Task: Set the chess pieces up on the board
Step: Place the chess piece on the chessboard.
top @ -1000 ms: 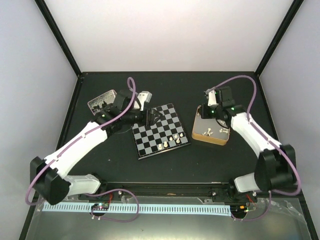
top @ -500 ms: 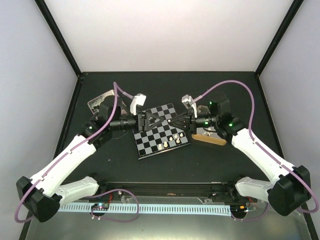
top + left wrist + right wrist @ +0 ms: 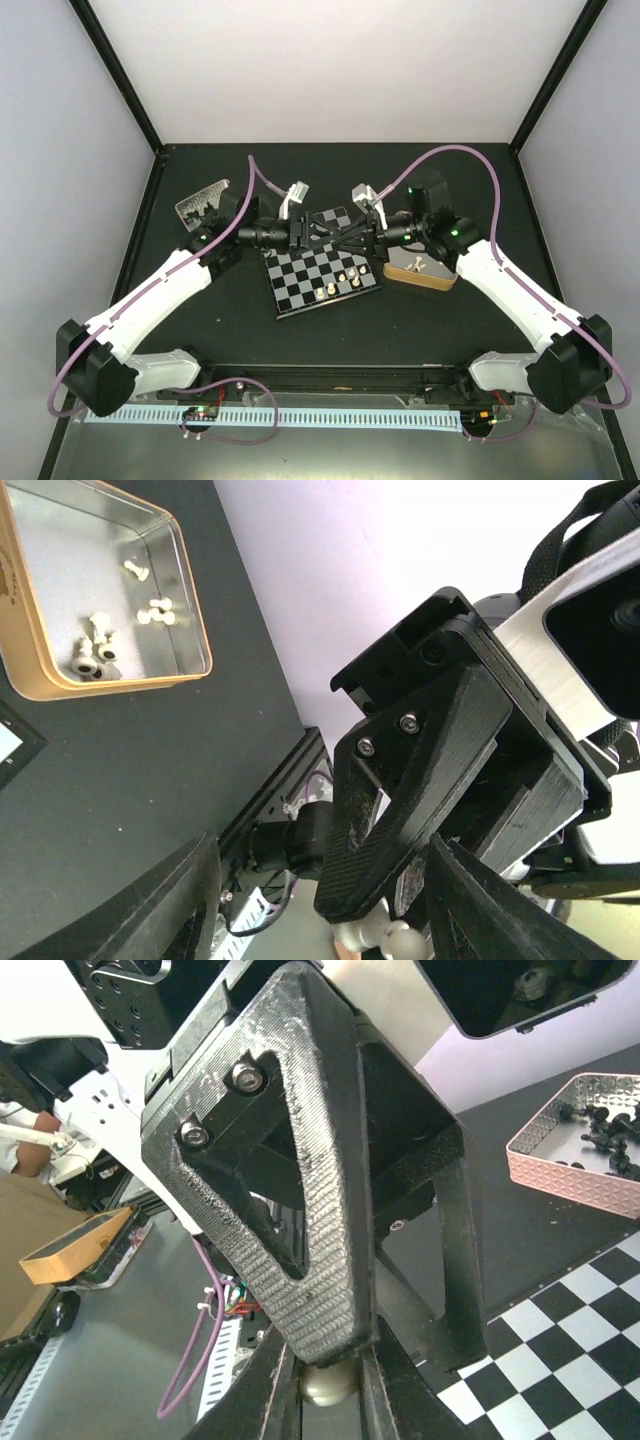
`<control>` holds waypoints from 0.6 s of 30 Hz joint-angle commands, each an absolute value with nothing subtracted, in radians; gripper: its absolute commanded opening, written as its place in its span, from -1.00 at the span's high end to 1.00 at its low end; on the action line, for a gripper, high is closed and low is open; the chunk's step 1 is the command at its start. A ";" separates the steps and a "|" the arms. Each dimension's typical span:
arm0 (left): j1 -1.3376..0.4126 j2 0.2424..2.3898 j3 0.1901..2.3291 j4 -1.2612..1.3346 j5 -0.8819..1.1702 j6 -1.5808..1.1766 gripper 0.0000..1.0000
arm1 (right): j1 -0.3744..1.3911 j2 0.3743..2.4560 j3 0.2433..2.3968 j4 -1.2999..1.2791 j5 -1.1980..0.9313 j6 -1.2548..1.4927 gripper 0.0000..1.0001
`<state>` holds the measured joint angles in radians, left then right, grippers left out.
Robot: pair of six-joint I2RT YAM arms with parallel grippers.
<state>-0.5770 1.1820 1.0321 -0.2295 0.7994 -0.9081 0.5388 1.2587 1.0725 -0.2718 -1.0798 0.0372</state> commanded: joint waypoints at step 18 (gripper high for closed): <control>-0.570 1.213 1.068 -0.237 0.925 -0.960 0.68 | 0.545 1.307 1.135 -0.374 -0.872 -0.024 0.85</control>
<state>-0.5652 1.2194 1.0367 -0.2436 0.8391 -0.9474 0.5457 1.2865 1.1034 -0.3820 -0.9657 -0.0212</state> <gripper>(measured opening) 0.196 0.114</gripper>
